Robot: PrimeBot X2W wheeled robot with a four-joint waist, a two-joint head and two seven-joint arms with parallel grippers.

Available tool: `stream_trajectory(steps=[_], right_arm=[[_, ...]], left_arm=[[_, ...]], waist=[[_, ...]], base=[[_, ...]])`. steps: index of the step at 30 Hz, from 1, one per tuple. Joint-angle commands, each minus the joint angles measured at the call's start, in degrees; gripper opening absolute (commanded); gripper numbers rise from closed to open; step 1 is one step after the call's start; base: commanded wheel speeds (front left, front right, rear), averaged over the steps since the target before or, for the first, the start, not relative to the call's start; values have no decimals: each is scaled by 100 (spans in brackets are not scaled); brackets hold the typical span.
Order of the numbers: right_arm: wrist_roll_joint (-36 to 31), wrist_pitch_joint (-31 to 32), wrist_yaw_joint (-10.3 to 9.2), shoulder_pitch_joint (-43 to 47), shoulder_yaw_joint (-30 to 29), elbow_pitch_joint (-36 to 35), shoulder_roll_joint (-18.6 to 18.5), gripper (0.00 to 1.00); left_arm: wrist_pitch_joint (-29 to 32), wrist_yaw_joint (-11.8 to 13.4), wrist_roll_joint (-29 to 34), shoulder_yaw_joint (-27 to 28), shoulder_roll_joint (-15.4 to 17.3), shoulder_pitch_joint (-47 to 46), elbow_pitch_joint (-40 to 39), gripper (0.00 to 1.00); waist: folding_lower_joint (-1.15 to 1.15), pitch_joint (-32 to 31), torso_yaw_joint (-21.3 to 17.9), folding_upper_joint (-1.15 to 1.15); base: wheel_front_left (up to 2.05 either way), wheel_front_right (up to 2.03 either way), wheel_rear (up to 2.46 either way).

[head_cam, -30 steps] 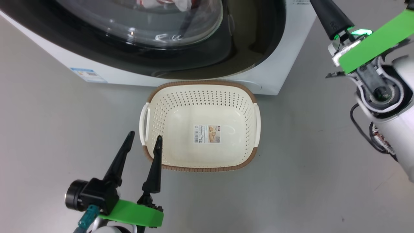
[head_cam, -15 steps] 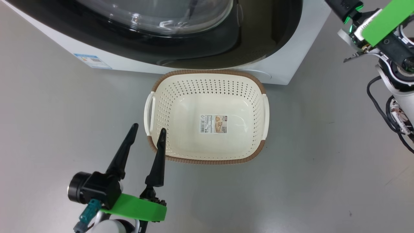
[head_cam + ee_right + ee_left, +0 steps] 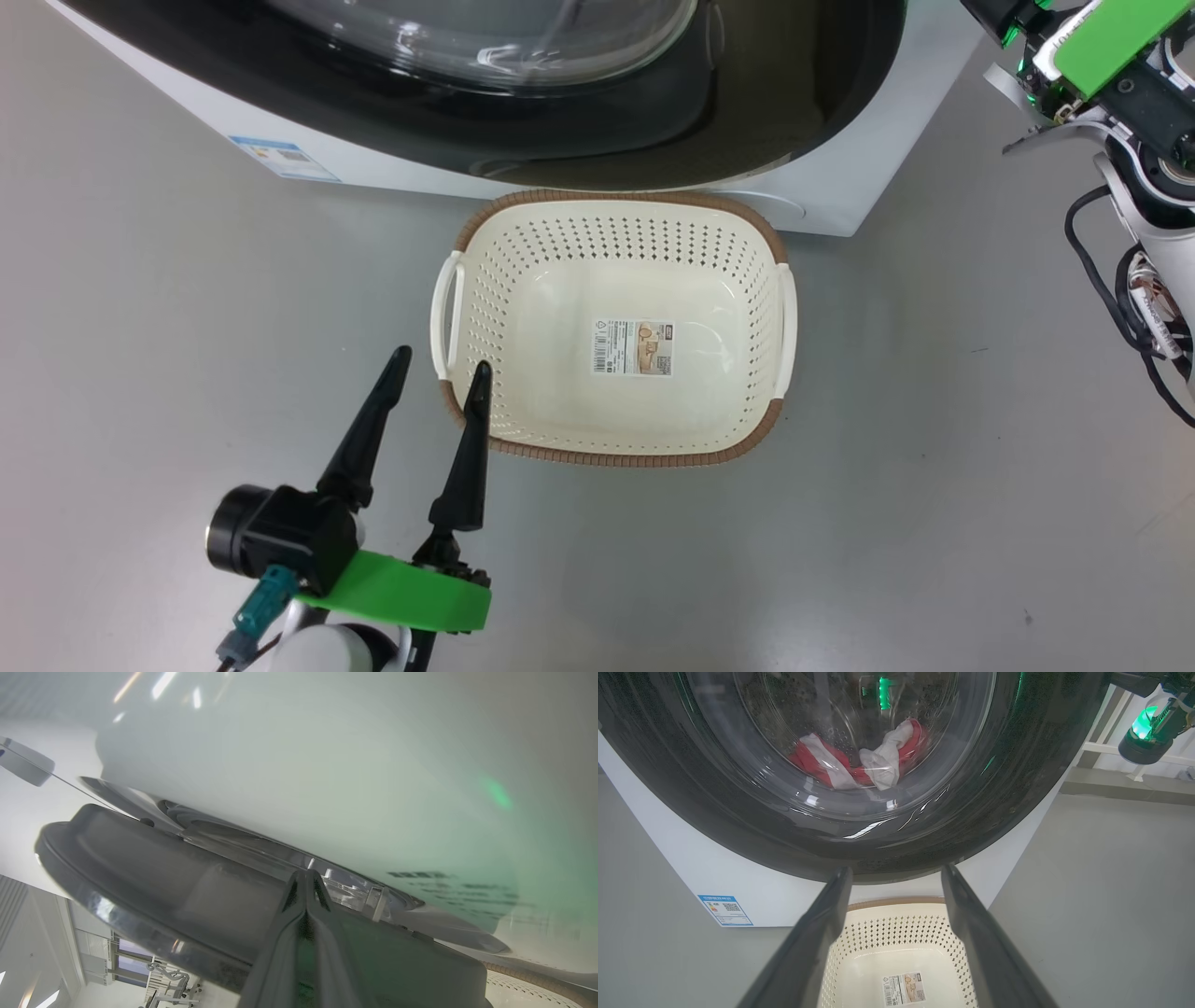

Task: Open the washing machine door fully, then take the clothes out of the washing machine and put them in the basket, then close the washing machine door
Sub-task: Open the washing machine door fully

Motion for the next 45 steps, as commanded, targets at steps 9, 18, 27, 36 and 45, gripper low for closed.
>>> stream_trajectory(steps=[9, 18, 27, 36, 45], right_arm=[[-196, 263, -3, 133, -12, -60, 245, 0], [-332, 376, -3, 539, 95, -216, 395, 0], [-384, 481, -3, 1025, 196, -465, 494, 0], [-382, 568, -3, 1429, 215, -768, 565, 0], [-372, 731, -3, 1826, 294, -1059, 648, 0]], left_arm=[[-51, 69, -39, 193, 64, -14, -117, 100], [-51, 55, -12, 249, 64, 77, -102, 100], [-51, 25, 52, 309, 64, 219, -73, 100], [-51, 21, 90, 354, 64, 360, -97, 100], [-51, 23, 111, 369, 64, 473, -115, 100]], waist=[[0, -172, 6, 0], [0, -397, -84, 0], [0, -665, -133, 0], [0, -834, -154, 0], [0, -979, -168, 0]], base=[[0, 0, 0], [0, 0, 0], [0, 0, 0], [0, 0, 0], [0, 0, 0]])
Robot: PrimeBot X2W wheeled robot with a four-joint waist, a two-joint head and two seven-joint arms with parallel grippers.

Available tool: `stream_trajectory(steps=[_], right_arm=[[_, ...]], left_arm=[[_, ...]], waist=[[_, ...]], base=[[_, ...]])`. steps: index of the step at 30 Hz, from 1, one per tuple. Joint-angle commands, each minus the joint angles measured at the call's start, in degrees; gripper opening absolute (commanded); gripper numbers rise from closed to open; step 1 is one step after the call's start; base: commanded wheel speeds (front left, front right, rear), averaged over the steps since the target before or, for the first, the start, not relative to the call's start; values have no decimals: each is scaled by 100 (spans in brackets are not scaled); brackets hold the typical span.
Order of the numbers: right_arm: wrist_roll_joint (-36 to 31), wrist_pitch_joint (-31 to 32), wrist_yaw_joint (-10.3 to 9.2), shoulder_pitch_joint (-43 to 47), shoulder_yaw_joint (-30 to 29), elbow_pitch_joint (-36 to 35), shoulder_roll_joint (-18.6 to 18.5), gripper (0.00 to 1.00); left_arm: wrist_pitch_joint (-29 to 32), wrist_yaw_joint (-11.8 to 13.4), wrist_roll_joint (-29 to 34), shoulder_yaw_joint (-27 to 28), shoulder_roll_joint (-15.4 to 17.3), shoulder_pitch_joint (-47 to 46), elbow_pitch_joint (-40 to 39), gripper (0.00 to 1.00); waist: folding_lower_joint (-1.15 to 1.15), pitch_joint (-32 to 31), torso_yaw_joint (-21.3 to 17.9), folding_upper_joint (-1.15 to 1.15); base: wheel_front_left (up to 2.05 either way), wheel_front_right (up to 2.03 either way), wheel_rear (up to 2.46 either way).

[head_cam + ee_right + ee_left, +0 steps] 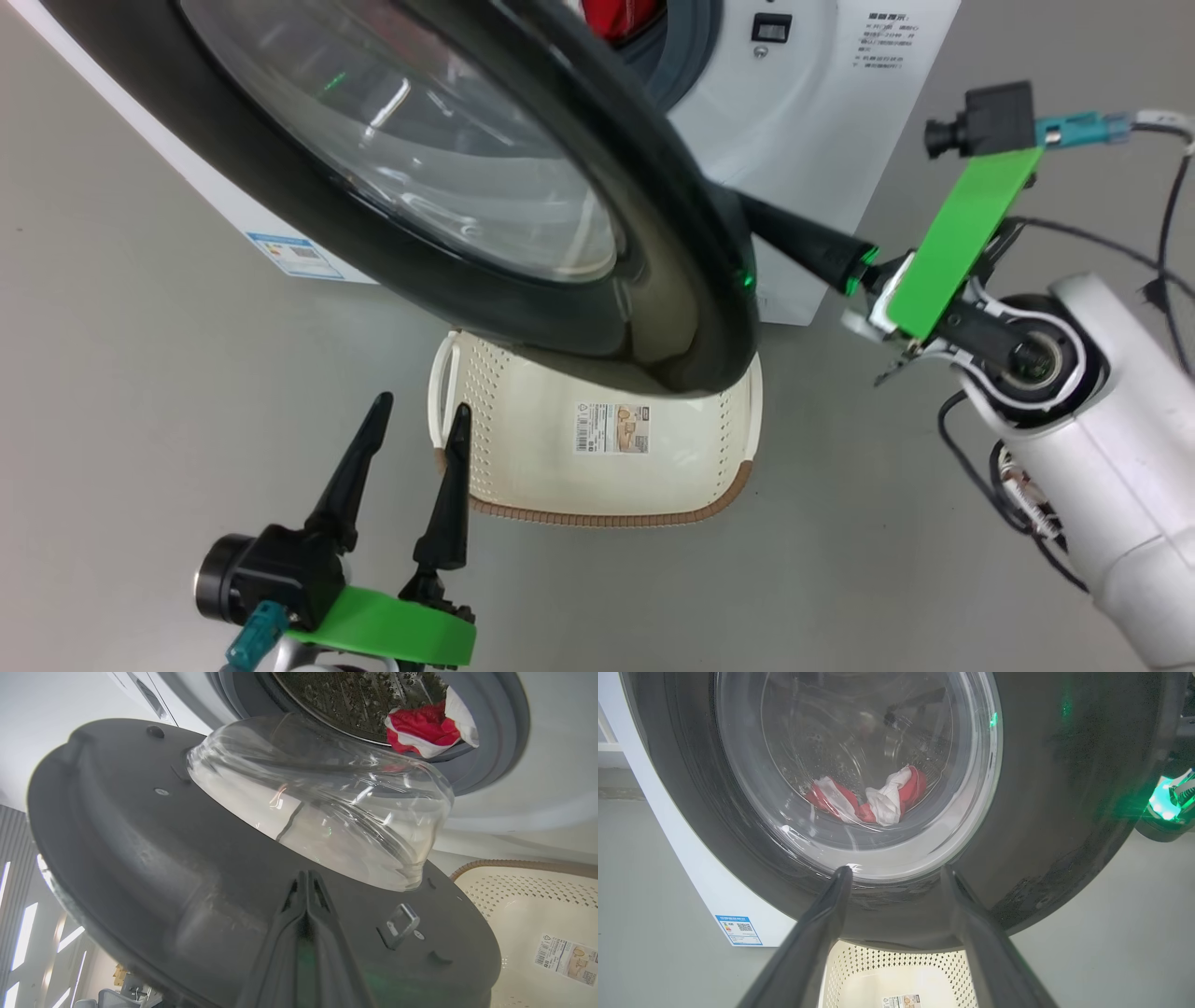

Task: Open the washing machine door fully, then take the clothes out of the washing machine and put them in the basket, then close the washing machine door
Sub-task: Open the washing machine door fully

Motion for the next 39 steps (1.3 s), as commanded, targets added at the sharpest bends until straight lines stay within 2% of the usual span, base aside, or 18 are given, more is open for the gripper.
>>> stream_trajectory(steps=[1, 17, 20, 21, 23, 24, 39], right_arm=[[-55, 87, 45, 190, 110, -242, 156, 0], [-169, 151, 45, 507, 123, -440, 291, 0], [-232, 19, 45, 531, 70, -428, 287, 40], [-240, -28, 45, 543, 47, -423, 288, 48], [-242, -105, 45, 577, 4, -413, 285, 89], [-245, -144, 45, 601, -15, -404, 281, 100], [-328, -815, 45, 1358, -190, -263, 57, 100]], left_arm=[[-52, -19, 83, 204, 62, 55, -147, 100], [-52, -16, 85, 254, 62, 110, -149, 100], [-52, -31, 85, 274, 62, 116, -148, 100], [-52, -40, 88, 282, 62, 120, -145, 100], [-52, -61, 90, 301, 62, 126, -142, 100], [-52, -73, 92, 313, 62, 132, -140, 100], [-52, -229, 142, 567, 62, 287, -69, 100]], waist=[[0, -29, -8, 0], [0, -129, -43, 0], [0, -150, -50, 0], [0, -160, -53, 0], [0, -179, -65, 0], [0, -195, -74, 0], [0, -434, -365, 0]], base=[[0, 0, 0], [0, 0, 0], [0, 0, 0], [0, 0, 0], [0, 0, 0], [0, 0, 0], [0, 0, 0]])
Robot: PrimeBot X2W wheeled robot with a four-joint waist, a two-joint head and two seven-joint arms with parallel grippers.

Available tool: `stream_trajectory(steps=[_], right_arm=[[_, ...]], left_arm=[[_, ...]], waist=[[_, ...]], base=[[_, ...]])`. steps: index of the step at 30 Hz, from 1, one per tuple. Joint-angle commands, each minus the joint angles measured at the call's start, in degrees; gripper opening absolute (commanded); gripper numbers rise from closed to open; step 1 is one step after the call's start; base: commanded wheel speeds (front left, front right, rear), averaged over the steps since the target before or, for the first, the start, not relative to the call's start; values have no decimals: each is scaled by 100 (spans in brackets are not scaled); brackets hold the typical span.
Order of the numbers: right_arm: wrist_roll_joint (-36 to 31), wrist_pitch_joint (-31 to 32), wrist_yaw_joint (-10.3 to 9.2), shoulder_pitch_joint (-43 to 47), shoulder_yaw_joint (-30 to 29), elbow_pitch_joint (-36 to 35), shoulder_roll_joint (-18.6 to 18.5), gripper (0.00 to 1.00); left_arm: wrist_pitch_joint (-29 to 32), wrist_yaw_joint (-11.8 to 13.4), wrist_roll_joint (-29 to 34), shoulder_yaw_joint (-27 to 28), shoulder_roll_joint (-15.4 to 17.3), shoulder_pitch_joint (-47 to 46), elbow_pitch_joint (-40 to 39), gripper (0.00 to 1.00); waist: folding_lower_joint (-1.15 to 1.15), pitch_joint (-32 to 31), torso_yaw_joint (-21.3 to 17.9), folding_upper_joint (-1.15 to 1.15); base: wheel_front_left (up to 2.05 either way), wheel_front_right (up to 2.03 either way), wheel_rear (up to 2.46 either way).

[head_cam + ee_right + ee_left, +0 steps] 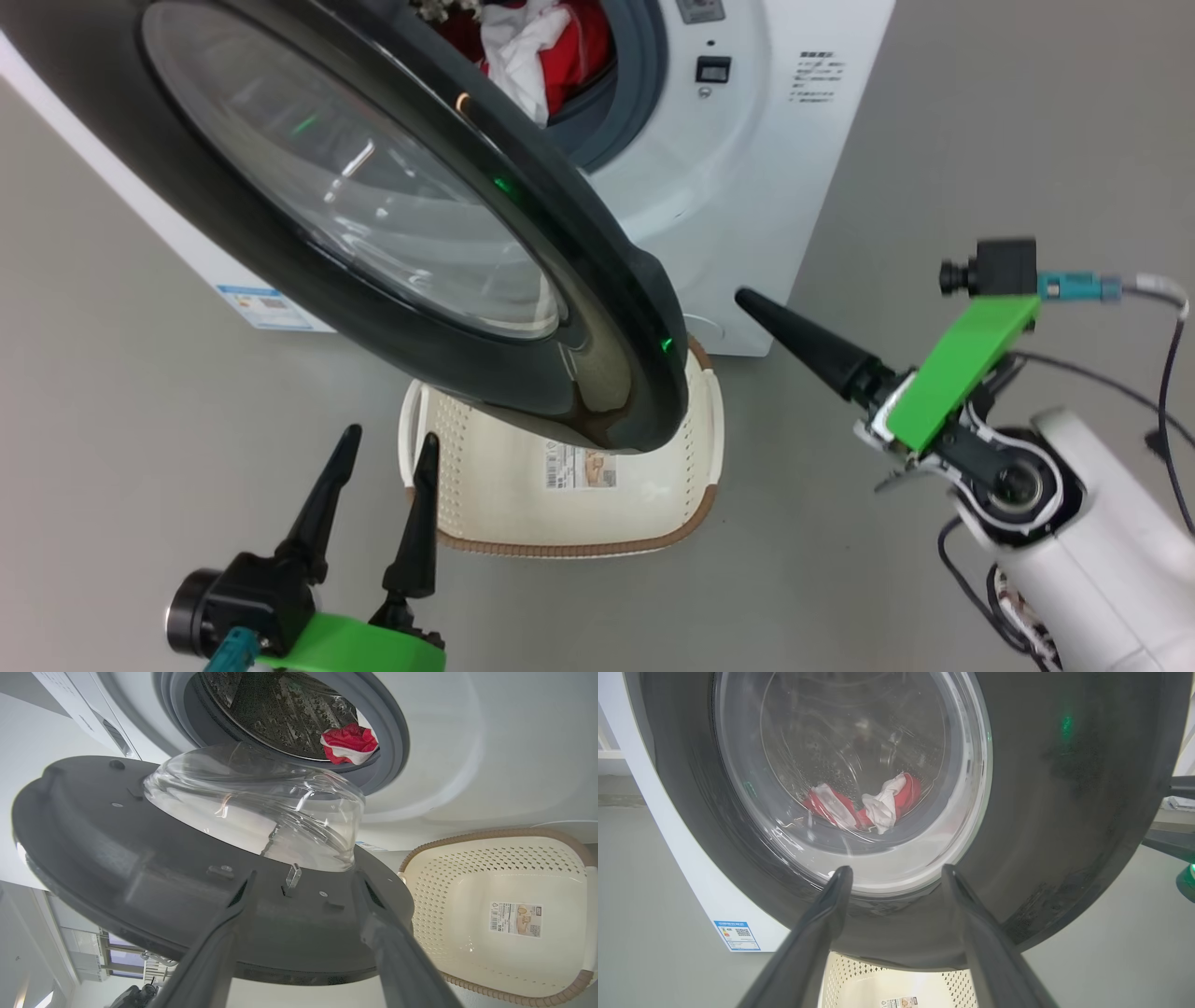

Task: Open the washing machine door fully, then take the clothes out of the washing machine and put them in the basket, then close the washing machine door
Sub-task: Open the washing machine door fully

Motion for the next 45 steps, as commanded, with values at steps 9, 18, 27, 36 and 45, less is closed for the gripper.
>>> stream_trajectory(steps=[9, 18, 27, 36, 45], right_arm=[[-120, -605, 44, 826, -9, -89, -163, 100], [-159, -1024, 44, 1319, 39, -19, -241, 100], [-445, -1648, 44, 1731, 251, 61, -433, 100], [-1010, -2577, 44, 1850, 698, 294, -760, 100], [-2103, -3392, 44, 1704, 1487, 766, -1008, 100]], left_arm=[[-52, -89, 71, 376, 60, 183, -60, 100], [-52, -99, 79, 465, 60, 309, -50, 100], [-52, -114, 73, 528, 60, 342, -8, 100], [-52, -130, 88, 598, 60, 357, 60, 100], [-52, -142, 122, 638, 60, 360, 96, 100]], waist=[[0, -233, -289, 0], [0, -348, -424, 0], [0, -348, -512, 0], [0, -357, -591, 0], [0, -351, -647, 0]], base=[[0, 0, 0], [0, 0, 0], [0, 0, 0], [0, 0, 0], [0, 0, 0]])
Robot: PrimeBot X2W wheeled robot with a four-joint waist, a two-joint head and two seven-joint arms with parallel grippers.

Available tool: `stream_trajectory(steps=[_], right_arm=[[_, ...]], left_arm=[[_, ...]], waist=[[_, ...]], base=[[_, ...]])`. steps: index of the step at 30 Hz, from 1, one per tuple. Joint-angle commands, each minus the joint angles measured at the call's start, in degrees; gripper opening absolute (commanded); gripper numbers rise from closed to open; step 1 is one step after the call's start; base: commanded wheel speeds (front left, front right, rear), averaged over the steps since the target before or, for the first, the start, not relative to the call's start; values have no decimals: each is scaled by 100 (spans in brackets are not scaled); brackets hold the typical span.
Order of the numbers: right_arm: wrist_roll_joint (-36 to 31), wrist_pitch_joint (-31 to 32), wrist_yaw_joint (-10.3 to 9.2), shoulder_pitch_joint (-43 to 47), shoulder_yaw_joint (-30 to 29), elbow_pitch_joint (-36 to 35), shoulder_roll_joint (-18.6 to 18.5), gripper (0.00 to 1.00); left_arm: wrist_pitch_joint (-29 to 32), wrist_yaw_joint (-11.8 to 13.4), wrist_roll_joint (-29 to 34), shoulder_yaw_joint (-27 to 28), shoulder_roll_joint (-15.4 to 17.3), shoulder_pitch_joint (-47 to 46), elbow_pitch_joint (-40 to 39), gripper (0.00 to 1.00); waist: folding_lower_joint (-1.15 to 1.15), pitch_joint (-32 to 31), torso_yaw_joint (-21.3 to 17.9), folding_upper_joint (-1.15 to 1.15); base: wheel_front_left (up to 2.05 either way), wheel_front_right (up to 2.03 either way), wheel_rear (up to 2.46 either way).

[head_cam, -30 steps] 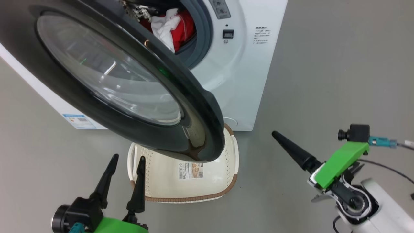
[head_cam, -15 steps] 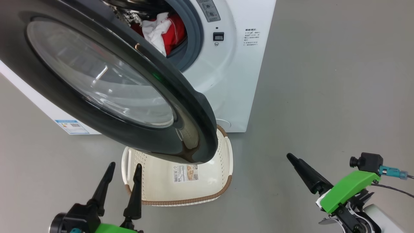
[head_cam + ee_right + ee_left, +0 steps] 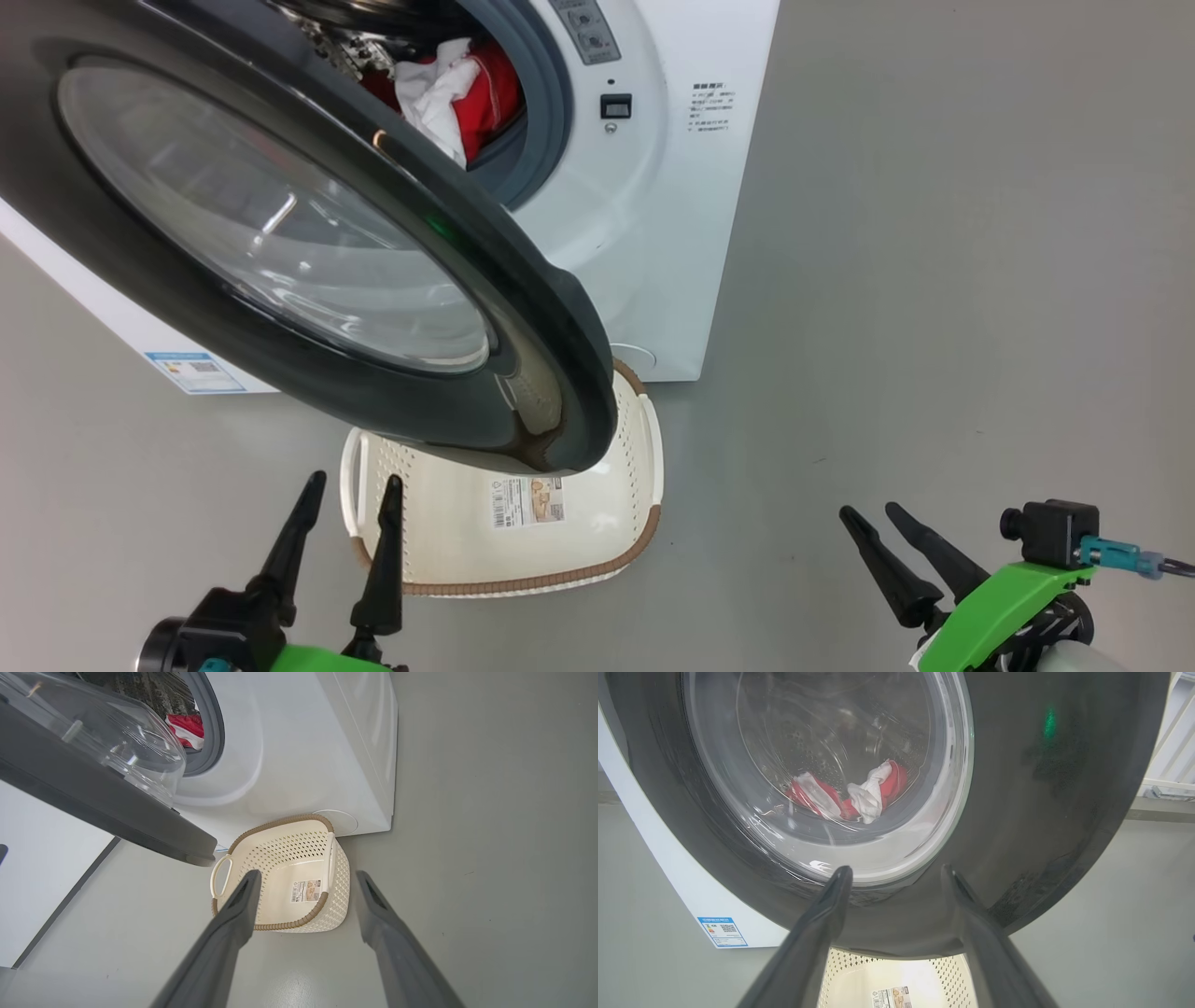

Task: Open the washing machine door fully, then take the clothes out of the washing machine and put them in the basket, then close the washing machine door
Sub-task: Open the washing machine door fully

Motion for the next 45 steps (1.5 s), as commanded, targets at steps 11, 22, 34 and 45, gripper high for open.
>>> stream_trajectory(steps=[11, 22, 34, 45], right_arm=[[-1894, -122, 43, 306, -1979, -342, 492, 100], [-4196, -123, 43, 1039, -3499, -1143, 1418, 100], [-4959, -123, 43, 1440, -3999, -1218, 1837, 100], [-4942, -124, 43, 1424, -4010, -1218, 1856, 100]], left_arm=[[-52, -47, 91, 257, 55, -77, -110, 100], [-52, -36, 99, 265, 55, -86, -140, 100], [-52, -22, 95, 253, 55, -82, -162, 100], [-52, -20, 90, 246, 55, -94, -167, 100]], waist=[[0, 49, -35, 0], [0, 49, -9, 0], [0, 56, 14, 0], [0, 70, 31, 0]], base=[[0, 0, 0], [0, 0, 0], [0, 0, 0], [0, 0, 0]])
